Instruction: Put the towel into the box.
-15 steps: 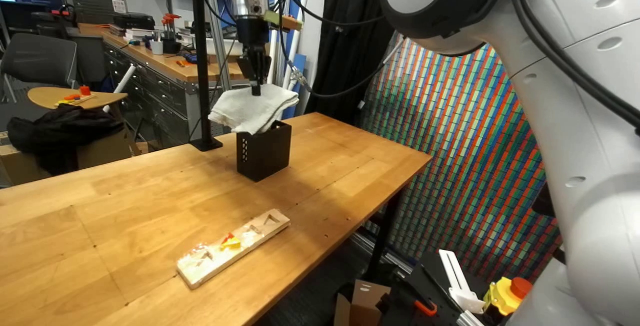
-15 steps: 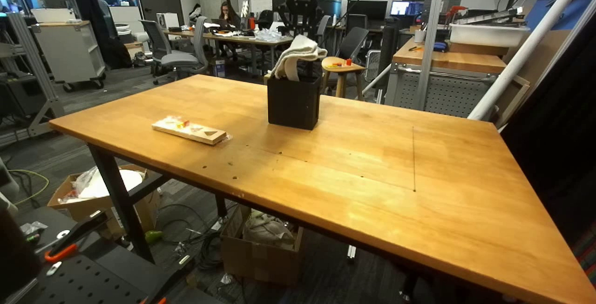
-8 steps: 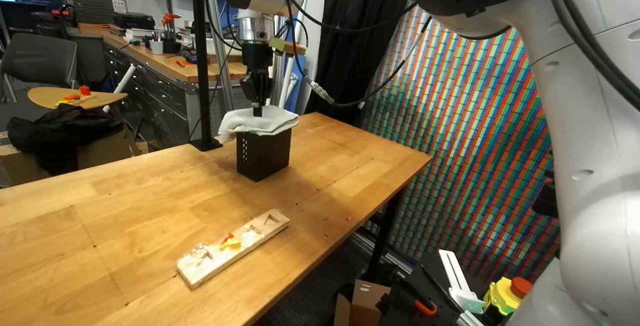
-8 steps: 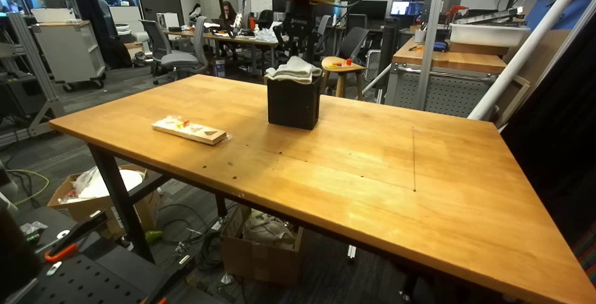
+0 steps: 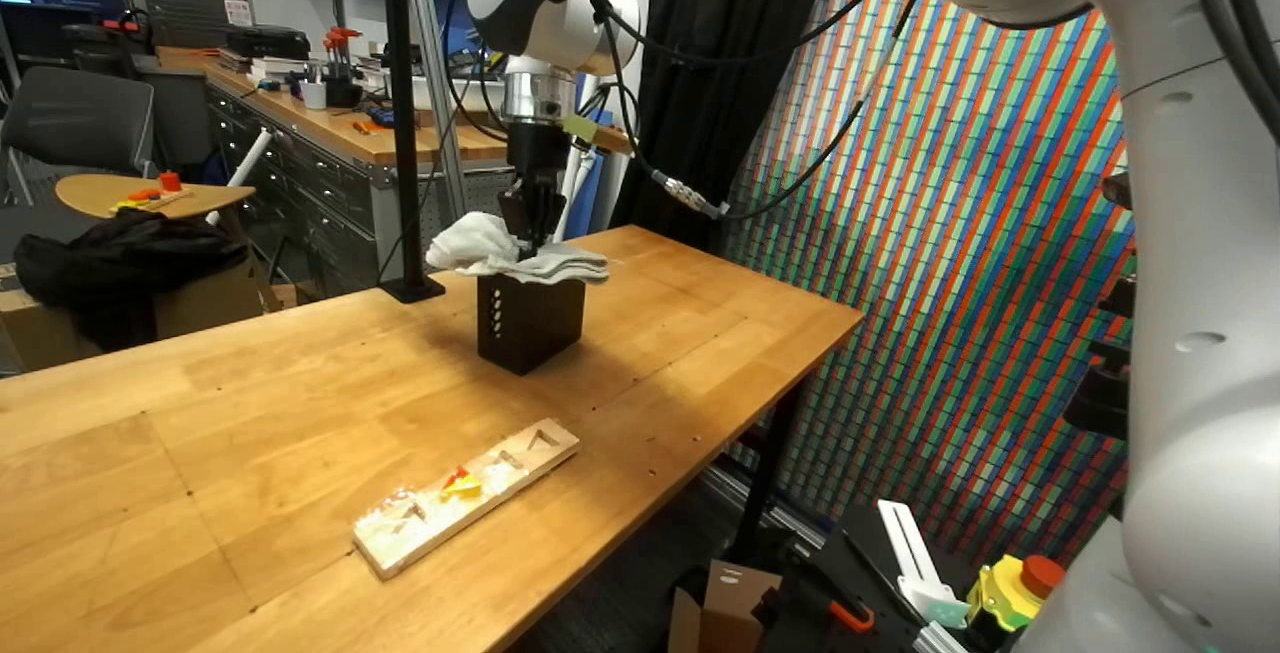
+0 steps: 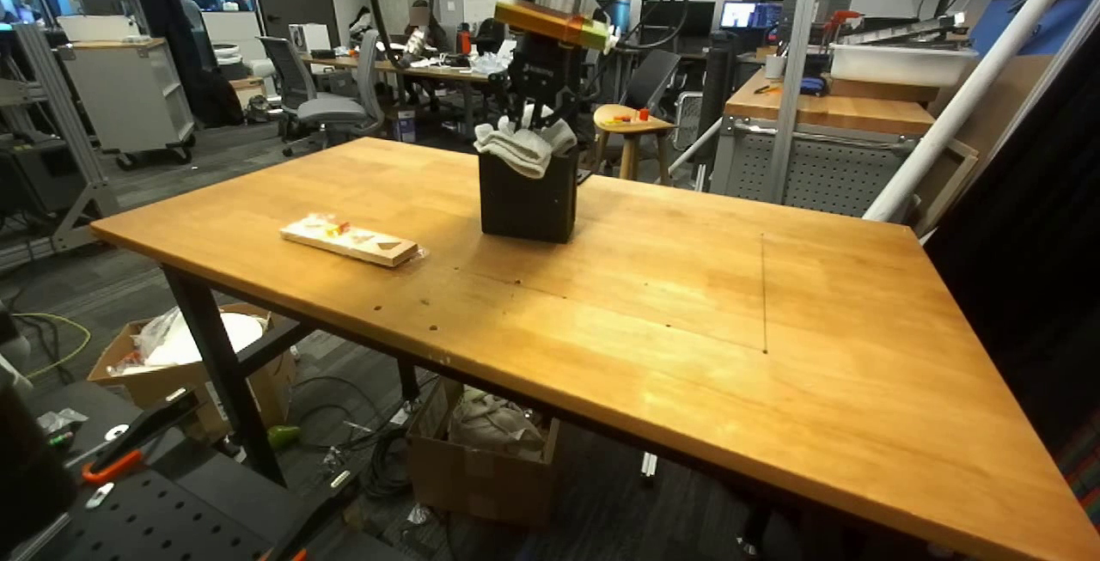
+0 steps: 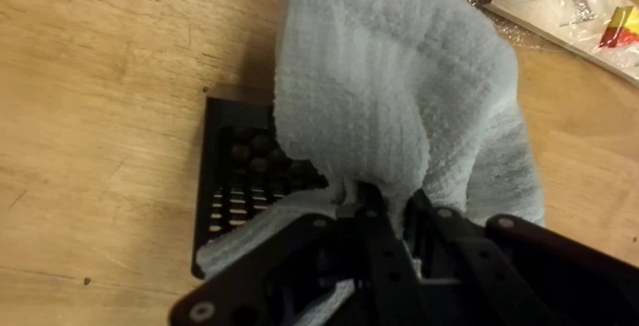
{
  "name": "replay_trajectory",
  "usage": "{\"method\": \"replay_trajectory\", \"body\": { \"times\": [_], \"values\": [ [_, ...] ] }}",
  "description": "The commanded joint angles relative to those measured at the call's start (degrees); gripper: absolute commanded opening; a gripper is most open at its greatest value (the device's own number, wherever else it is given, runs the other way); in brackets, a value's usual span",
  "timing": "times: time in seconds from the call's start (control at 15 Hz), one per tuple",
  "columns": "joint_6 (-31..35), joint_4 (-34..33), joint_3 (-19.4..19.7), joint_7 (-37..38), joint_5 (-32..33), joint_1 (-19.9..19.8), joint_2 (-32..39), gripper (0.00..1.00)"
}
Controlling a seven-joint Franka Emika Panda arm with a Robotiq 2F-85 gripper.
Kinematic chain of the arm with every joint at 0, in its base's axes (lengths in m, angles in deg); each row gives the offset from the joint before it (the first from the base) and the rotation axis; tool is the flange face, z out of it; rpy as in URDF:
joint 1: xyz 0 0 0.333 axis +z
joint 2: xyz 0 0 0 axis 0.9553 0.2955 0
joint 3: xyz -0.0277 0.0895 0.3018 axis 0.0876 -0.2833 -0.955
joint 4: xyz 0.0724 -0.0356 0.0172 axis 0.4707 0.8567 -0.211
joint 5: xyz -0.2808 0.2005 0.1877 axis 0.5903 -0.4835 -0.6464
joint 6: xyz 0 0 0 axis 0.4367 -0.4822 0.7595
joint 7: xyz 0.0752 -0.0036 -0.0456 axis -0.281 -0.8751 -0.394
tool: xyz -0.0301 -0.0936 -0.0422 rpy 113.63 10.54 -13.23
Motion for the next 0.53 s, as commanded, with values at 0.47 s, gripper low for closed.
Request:
{"method": "replay_trajectory", "body": {
  "times": [0.47],
  "values": [
    [0.42, 6.17, 1.83, -6.81, -4.93, 2.78, -0.94, 0.05]
  ]
}}
